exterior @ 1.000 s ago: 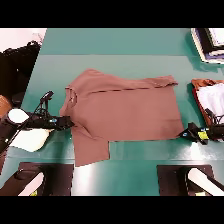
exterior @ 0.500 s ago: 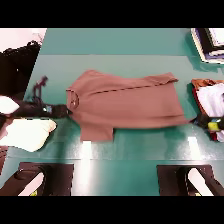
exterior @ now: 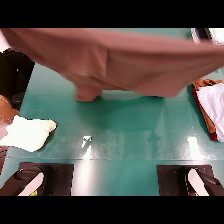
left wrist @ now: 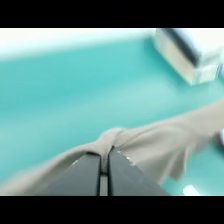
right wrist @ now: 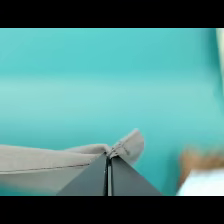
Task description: Fold the shirts.
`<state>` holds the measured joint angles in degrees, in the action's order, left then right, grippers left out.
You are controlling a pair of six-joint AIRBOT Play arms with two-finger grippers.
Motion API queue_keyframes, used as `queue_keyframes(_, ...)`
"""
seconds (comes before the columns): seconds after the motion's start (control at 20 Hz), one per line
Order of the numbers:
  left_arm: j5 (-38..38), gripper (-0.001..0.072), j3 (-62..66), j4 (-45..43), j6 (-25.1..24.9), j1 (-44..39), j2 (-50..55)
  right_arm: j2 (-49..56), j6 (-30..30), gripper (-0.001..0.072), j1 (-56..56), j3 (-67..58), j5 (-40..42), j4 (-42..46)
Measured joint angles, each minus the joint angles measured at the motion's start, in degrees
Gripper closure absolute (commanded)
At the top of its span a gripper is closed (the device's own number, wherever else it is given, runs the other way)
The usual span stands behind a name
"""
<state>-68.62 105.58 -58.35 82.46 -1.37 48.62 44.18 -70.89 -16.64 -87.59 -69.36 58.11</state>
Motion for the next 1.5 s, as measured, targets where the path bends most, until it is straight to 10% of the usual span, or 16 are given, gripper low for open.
queue_keyframes(0.45, 4.4, 0.0677, 20.2, 0.6, 1.4, 0.0, 0.5, 4.2, -5.0, 0.0696, 1.1, -31.1, -6.9, 15.1)
queue_keyframes(1.05, -10.4, 0.0676, -8.7, -1.0, 1.4, 0.0, 26.0, 33.9, -4.0, 0.0696, 10.2, -14.8, -16.4, 21.9)
queue_keyframes(1.5, 13.2, 0.0676, -9.6, -0.3, 0.0, -0.1, 45.1, 58.7, -5.8, 0.0696, 13.3, -27.6, -10.3, 22.4)
